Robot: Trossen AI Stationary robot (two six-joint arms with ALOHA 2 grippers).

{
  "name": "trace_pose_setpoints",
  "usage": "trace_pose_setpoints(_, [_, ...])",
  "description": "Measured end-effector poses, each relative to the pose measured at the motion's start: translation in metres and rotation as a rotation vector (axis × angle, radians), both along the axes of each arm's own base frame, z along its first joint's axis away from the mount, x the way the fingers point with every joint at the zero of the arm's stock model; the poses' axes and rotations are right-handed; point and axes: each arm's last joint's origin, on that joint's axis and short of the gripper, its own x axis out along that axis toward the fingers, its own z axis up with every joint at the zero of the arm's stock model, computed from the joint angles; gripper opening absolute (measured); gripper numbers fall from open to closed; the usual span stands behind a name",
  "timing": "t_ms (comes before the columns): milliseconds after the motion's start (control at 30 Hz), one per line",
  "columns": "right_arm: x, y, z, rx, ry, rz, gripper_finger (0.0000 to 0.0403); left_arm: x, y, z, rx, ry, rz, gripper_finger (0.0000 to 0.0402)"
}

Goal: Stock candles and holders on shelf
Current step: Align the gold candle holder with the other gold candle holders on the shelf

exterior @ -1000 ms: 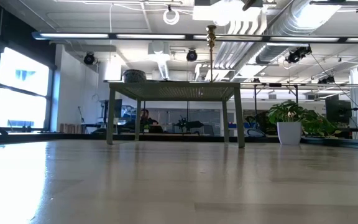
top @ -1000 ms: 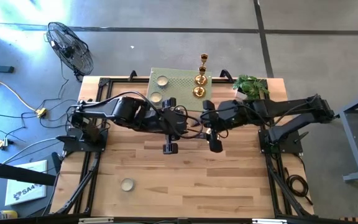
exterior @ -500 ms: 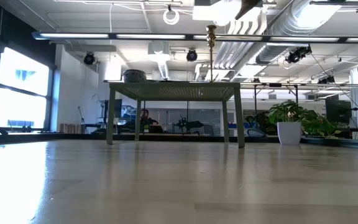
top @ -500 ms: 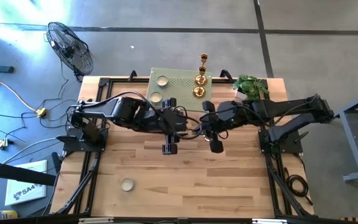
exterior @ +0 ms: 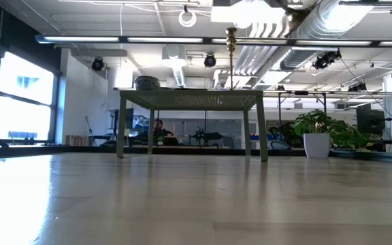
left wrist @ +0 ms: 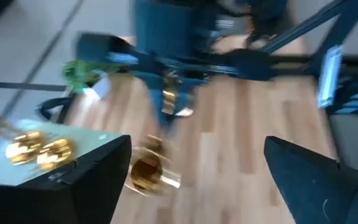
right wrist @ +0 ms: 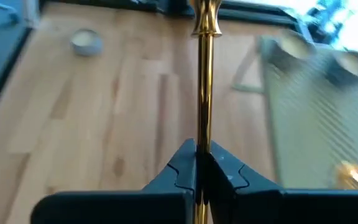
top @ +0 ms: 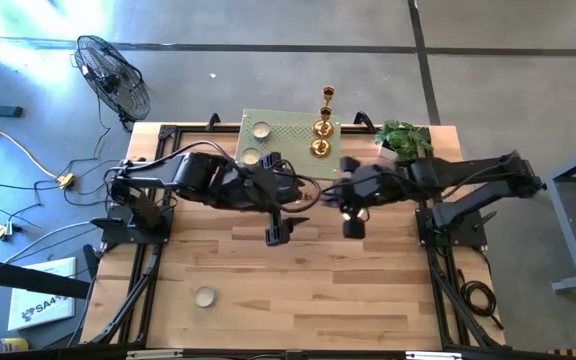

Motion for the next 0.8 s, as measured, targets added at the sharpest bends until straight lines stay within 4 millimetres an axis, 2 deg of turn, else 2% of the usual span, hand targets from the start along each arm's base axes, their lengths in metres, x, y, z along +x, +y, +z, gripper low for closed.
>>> trace_pose_setpoints(200, [-0.048,-0.003,0.023,-0.029,-0.036,-0.13,0.0006,-0.001,-0.004,0.013,-0.151,-0.099,-0.085,0.0366])
trace_pose_setpoints(400, [-0.121,-0.006,0.057,0.005,-0.248,-0.232,0.0006,0.001,-0.004,0.014,-0.15,-0.124,-0.081,0.0367])
trace_pose_setpoints(500, [-0.155,-0.01,0.068,0.03,-0.371,-0.281,0.0006,0.001,-0.002,0.014,-0.125,-0.124,-0.044,0.0367])
trace_pose_setpoints(633, [-0.182,-0.014,0.056,0.084,-0.479,-0.306,0.0006,0.001,-0.002,0.014,-0.12,-0.127,-0.035,0.0367])
trace_pose_setpoints(800, [-0.183,-0.009,0.011,0.174,-0.628,-0.239,0.0006,0.001,-0.002,0.013,-0.12,-0.125,-0.035,0.0367])
